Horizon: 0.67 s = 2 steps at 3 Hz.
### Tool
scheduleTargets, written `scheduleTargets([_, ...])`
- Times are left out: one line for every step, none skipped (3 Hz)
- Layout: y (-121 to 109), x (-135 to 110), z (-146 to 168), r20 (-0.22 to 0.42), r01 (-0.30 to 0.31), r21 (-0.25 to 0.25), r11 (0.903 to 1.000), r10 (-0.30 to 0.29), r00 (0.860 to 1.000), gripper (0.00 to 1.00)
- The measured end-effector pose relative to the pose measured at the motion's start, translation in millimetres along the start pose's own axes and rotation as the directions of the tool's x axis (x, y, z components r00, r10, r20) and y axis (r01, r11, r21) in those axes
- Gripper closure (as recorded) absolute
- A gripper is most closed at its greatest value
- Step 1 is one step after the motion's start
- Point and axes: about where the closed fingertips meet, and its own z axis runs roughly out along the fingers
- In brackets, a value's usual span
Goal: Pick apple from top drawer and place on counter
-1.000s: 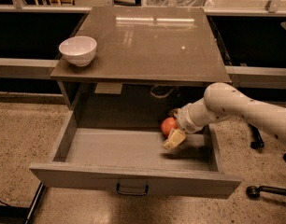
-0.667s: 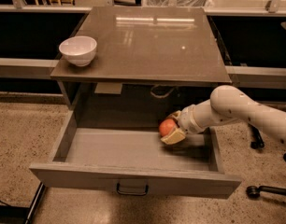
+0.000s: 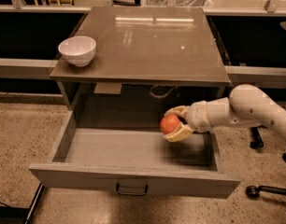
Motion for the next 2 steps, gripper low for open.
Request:
scheduleTargets([16, -42, -46, 0.053, 0.124, 0.037, 0.9916, -0.126, 0.991, 1.00])
scheduleTargets([17, -73, -101, -0.016, 0.204, 0.086, 0.9753, -0.203, 0.979, 1.00])
